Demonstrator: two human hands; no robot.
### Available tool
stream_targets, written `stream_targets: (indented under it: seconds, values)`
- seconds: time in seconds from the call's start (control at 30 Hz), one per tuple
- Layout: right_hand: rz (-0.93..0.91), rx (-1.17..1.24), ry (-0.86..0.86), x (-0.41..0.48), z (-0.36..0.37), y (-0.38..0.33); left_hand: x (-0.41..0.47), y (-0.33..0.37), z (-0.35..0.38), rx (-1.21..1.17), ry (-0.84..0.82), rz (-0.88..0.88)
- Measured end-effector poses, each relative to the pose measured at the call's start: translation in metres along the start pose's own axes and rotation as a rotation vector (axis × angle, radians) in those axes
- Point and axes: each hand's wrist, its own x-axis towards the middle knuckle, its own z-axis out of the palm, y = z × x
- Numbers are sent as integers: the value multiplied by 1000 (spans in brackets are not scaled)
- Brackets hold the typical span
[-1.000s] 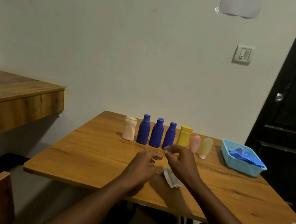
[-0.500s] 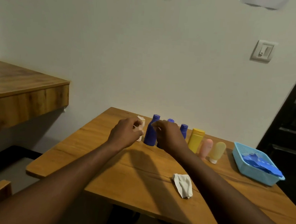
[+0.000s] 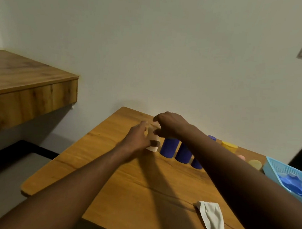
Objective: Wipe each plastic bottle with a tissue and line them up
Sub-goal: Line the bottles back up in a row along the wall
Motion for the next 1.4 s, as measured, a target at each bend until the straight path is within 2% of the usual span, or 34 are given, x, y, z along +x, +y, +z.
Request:
stream_targets:
  seconds: [0.13, 0.3, 0.63, 0.83, 1.03, 1.23, 1.4]
  values:
    - [-3, -53, -51, 21, -1, 3, 2, -5, 17, 79, 72, -31]
    - [54, 92, -147, 53, -12, 10, 25, -23, 26, 59, 139, 21]
    - [51, 124, -96, 146, -20, 23, 124, -36, -6, 143, 237, 64]
    - [35, 58, -104, 194, -6, 36, 174, -47, -9, 144, 210, 64]
    - [52, 31, -182, 226, 22, 48, 201, -61, -1, 142, 156, 30]
    - [50, 73, -184, 239, 31, 52, 206, -73, 3, 107, 145, -14]
    - [78, 206, -147, 232, 30, 55, 196, -71, 4, 124, 132, -42]
